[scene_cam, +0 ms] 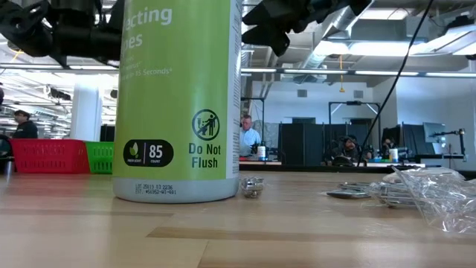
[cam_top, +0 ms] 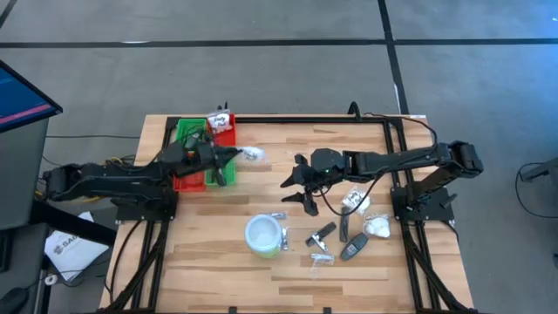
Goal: Pick & Place Travel size toiletries
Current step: Put the white cotton pack into the top red bin, then put the silver nail cutter into the bottom red bin
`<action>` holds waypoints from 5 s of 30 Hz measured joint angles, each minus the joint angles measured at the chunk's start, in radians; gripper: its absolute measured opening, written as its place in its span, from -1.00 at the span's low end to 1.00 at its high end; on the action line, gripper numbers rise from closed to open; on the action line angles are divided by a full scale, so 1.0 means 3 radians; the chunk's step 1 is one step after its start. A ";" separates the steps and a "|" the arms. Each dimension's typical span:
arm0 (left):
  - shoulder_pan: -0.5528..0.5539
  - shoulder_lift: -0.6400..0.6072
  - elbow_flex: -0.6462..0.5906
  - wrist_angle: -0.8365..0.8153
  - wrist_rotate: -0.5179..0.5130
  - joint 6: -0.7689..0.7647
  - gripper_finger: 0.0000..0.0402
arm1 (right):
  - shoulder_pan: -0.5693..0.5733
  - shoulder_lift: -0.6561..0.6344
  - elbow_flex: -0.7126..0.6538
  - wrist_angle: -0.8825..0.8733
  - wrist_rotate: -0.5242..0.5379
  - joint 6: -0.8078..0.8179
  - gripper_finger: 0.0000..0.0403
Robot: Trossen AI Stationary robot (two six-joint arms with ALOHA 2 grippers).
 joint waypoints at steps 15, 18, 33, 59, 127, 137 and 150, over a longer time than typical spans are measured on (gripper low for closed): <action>0.1120 -0.0078 0.0000 -0.0664 -0.0027 -0.0344 -1.00 | 0.0128 0.0004 0.0000 0.0024 -0.0001 -0.0030 -0.20; 0.1311 -0.0051 0.0000 -0.0816 -0.0034 -0.0351 -1.00 | 0.0125 0.0030 -0.0001 0.0016 -0.0001 -0.0031 -0.22; 0.1856 -0.0023 -0.0272 -0.0817 -0.0040 -0.0342 -1.00 | 0.0125 0.0029 -0.0003 0.0025 -0.0001 -0.0029 -0.31; 0.2106 0.1065 -0.0287 0.0082 -0.0067 -0.0323 -1.00 | 0.0125 0.0027 -0.0003 0.0156 -0.0002 -0.0083 -0.37; -0.0307 -0.0153 -0.0136 -0.0860 0.0149 -0.0906 -0.12 | 0.0810 0.0524 -0.0100 -0.1326 0.0157 0.1363 -0.41; -0.0685 -0.0050 -0.0140 -0.0810 -0.0246 -0.0964 -0.17 | 0.1126 0.0683 -0.0091 -0.1554 0.0110 0.2313 -0.40; -0.0700 -0.0017 -0.0140 -0.0761 -0.0260 -0.0957 -0.18 | 0.1248 0.0740 -0.0090 -0.1751 0.0201 0.2860 -0.04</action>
